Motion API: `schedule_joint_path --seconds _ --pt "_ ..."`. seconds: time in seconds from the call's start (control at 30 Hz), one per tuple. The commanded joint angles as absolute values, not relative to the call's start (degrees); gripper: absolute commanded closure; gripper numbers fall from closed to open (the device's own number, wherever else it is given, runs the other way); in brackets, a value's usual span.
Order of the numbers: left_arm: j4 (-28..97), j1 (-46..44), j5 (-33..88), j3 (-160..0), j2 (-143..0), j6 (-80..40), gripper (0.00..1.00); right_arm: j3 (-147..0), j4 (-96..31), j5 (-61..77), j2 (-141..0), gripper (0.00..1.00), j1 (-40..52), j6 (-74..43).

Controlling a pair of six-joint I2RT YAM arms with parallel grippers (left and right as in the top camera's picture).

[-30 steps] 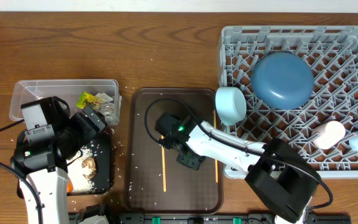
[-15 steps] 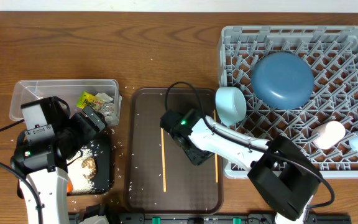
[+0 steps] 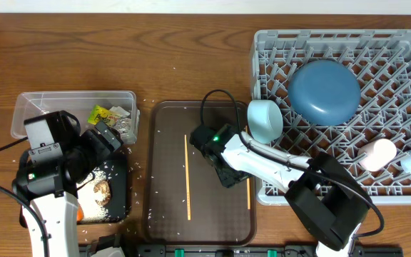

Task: Sort waste into correct bins and load items into the dishwasher rack

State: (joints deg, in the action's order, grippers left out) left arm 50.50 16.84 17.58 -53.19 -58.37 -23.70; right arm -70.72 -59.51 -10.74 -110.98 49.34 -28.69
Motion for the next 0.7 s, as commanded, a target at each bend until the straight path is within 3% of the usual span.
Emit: schedule_joint_path --seconds 0.0,0.5,0.67 --pt "50.5 17.1 16.8 -54.5 -58.0 -22.7 0.02 -70.1 -58.7 -9.8 -111.8 0.47 48.8 -30.2" --pt "50.5 17.1 16.8 -54.5 -58.0 -22.7 0.02 -67.8 -55.4 -4.3 -111.8 0.46 48.8 -29.4" --pt "50.5 17.1 16.8 -54.5 -58.0 -22.7 0.02 -68.1 -51.1 -1.1 -111.8 0.47 49.3 -20.6"
